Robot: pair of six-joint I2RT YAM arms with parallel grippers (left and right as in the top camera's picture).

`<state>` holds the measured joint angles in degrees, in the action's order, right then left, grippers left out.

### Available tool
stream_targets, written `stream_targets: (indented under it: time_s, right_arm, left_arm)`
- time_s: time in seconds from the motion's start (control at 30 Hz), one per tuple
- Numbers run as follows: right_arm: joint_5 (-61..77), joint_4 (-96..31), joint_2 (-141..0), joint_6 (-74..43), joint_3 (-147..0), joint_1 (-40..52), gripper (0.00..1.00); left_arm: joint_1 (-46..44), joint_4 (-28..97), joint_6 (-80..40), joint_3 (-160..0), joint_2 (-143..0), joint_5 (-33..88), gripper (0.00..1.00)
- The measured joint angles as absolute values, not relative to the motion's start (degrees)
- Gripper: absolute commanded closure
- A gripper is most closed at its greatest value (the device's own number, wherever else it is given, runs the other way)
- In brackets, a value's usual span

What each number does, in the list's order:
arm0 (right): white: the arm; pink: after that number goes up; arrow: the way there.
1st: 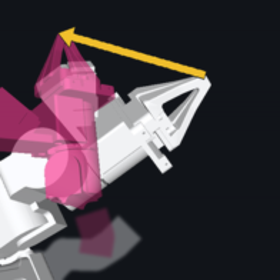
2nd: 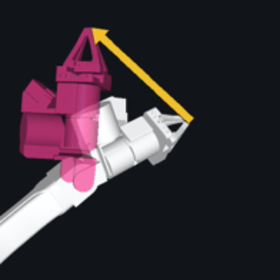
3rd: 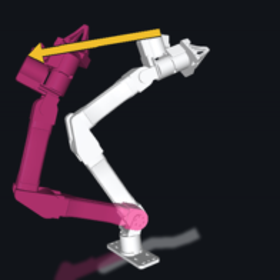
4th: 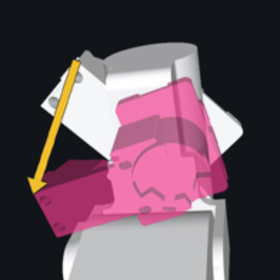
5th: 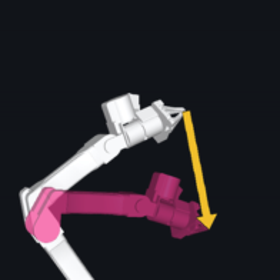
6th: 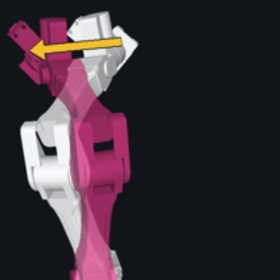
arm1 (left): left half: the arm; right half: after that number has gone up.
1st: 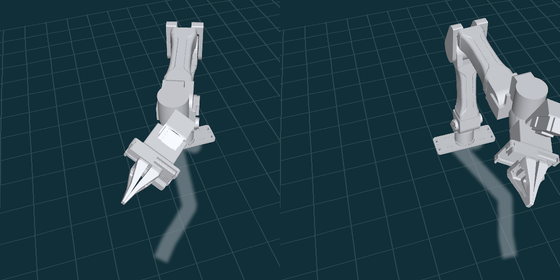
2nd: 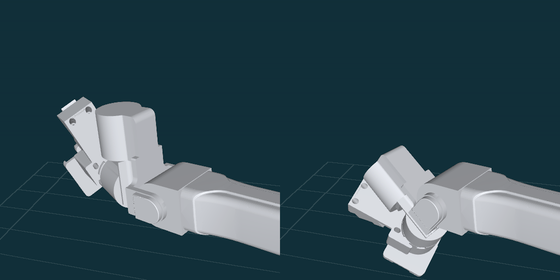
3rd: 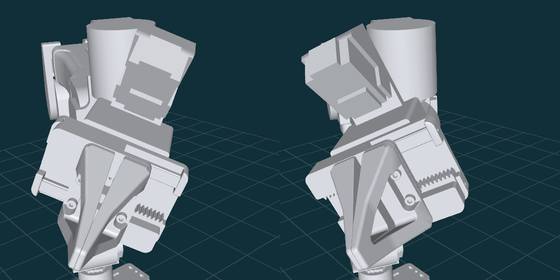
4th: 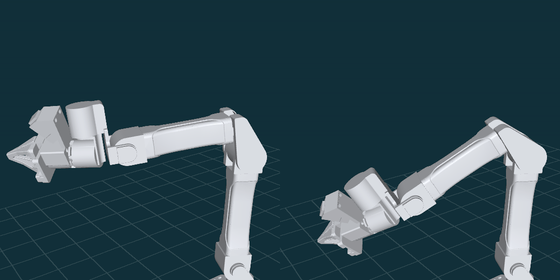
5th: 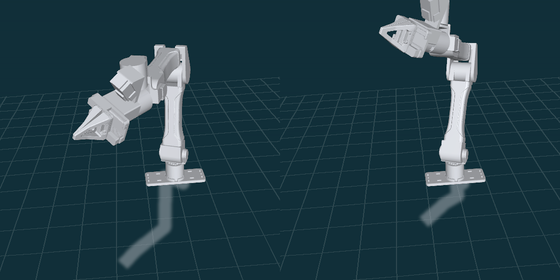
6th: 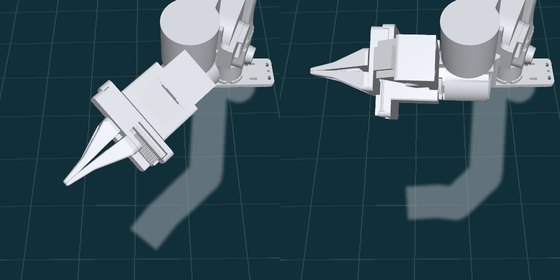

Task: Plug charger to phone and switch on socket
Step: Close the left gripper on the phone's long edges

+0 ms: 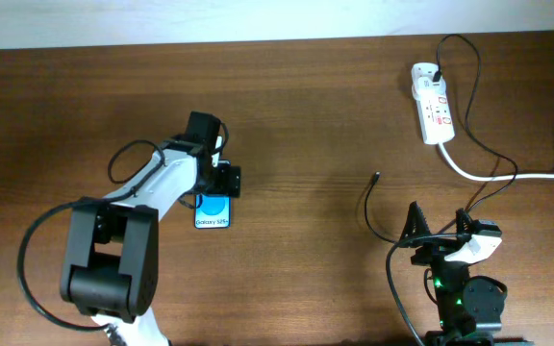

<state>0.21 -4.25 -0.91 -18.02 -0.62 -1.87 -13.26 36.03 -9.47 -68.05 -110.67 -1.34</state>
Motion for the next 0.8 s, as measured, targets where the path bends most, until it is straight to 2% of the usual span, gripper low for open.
stream_targets:
  time_s: [0.6, 0.8]
  right_arm:
    - [0.2, -4.3, -0.9, -18.0, -0.6, -1.9, 0.01]
    - [0.2, -4.3, -0.9, -18.0, -0.6, -1.9, 0.02]
  left_arm:
    - [-13.1, 37.5, -9.3, -66.8, -109.8, -0.8, 0.01]
    - [-13.1, 37.4, -13.1, -66.8, -109.7, -0.5, 0.00]
